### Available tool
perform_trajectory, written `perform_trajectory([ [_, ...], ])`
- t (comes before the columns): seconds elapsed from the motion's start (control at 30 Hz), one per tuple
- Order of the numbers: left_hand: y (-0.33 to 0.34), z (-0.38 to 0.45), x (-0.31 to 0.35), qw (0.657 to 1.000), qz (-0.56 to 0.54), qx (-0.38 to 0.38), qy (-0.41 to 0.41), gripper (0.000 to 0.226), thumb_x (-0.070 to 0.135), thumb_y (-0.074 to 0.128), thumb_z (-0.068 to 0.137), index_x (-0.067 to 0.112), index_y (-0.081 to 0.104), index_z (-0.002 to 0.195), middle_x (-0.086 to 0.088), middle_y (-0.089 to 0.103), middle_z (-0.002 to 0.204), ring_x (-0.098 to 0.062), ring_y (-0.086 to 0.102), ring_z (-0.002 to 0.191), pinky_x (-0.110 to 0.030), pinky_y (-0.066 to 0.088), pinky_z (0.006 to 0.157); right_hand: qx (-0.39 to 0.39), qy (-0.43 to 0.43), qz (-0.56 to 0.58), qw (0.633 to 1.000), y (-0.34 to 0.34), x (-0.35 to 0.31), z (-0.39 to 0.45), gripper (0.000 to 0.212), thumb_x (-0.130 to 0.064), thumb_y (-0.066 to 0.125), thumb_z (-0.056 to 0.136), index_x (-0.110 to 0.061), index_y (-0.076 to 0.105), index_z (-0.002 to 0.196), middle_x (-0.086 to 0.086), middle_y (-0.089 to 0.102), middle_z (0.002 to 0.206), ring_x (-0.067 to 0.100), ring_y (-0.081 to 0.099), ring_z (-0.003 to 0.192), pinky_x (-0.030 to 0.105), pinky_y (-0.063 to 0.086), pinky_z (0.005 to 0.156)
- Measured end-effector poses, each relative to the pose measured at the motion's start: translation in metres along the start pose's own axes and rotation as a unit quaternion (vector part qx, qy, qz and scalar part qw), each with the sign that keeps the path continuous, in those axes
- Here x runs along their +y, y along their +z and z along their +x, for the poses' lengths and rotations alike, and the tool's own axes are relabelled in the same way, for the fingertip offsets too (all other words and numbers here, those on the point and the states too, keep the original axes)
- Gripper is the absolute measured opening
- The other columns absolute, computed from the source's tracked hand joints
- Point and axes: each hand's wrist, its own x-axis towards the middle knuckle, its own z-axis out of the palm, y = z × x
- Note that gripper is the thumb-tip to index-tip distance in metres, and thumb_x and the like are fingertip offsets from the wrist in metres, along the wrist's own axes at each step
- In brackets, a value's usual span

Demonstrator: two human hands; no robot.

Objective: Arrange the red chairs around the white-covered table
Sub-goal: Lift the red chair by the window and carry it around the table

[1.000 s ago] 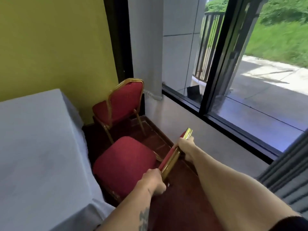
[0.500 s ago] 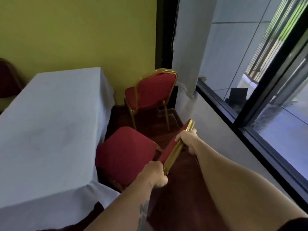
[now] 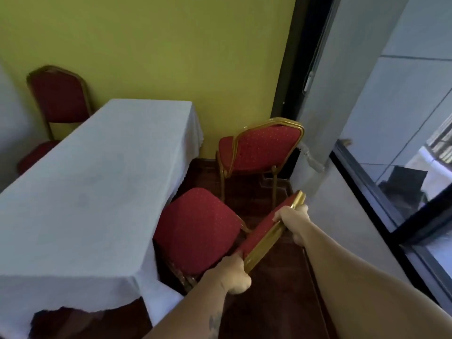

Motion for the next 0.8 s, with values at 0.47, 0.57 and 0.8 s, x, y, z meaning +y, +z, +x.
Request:
perform_trajectory([
  [0.47,0.008,0.017,0.07,0.979,-0.09,0.12,-0.135,0.054,0.018,0.058,0.083,0.017,0.055,0.137,-0.013,0.063,0.125,-0.035,0.063,0.111,-0.047,0.053,0.096,-0.13,-0.067,-0.059,0.987,-0.007,-0.045,0.063,0.084,-0.001,0.065,0.079,-0.011,0.017,0.147,0.021,0.061,0.114,0.035,0.07,0.095,0.047,0.062,0.073],
  [0.57,0.011,0.021,0.08,0.974,-0.107,0.131,-0.148,0.057,0.019,0.058,0.084,0.019,0.053,0.141,-0.011,0.063,0.127,-0.034,0.064,0.111,-0.045,0.053,0.095,-0.172,-0.082,-0.079,0.978,-0.005,-0.054,0.075,0.082,-0.002,0.065,0.082,-0.012,0.014,0.146,0.024,0.064,0.116,0.034,0.071,0.095,0.046,0.062,0.076],
  [0.8,-0.004,0.04,0.09,0.965,-0.128,0.159,-0.166,0.055,0.017,0.056,0.085,0.023,0.053,0.139,-0.007,0.064,0.123,-0.03,0.064,0.109,-0.037,0.045,0.082,-0.208,-0.099,-0.11,0.967,0.016,-0.082,0.096,0.078,-0.002,0.065,0.083,-0.015,0.016,0.142,0.022,0.064,0.111,0.031,0.072,0.089,0.04,0.06,0.065],
])
